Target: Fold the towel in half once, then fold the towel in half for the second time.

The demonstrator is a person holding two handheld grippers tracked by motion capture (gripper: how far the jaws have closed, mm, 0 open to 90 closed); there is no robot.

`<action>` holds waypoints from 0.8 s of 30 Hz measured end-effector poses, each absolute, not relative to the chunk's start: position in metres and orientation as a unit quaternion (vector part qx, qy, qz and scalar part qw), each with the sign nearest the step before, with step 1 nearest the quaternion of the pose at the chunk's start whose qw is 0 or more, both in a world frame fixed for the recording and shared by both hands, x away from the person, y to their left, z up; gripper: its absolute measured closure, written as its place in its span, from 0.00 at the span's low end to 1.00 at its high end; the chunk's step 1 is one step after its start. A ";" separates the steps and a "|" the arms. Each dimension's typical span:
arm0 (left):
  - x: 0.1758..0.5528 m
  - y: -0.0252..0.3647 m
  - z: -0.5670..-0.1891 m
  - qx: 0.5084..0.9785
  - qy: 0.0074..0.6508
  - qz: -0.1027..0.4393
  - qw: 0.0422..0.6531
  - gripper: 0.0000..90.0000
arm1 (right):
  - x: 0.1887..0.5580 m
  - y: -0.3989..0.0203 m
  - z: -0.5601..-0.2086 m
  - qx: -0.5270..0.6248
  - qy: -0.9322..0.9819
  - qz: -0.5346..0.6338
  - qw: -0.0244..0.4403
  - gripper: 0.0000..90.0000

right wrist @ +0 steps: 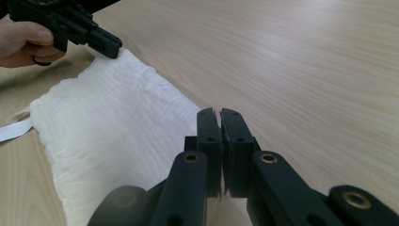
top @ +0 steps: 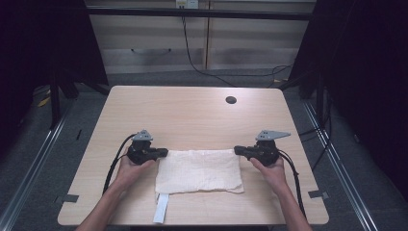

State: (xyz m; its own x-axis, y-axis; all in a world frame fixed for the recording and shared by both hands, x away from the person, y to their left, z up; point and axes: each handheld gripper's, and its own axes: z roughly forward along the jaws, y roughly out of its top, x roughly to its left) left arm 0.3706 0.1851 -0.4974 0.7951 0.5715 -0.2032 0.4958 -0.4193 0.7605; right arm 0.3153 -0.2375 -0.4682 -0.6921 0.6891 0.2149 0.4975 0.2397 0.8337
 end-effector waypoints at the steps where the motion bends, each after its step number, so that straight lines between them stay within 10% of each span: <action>1: 0.371 0.185 -0.498 0.840 0.320 0.043 0.436 0.95 | 0.315 -0.237 -0.467 0.379 0.781 0.486 0.099 0.97; 24: 0.373 0.183 -0.495 0.832 0.334 0.052 0.439 0.95 | 0.281 -0.225 -0.448 0.318 0.807 0.488 0.100 0.97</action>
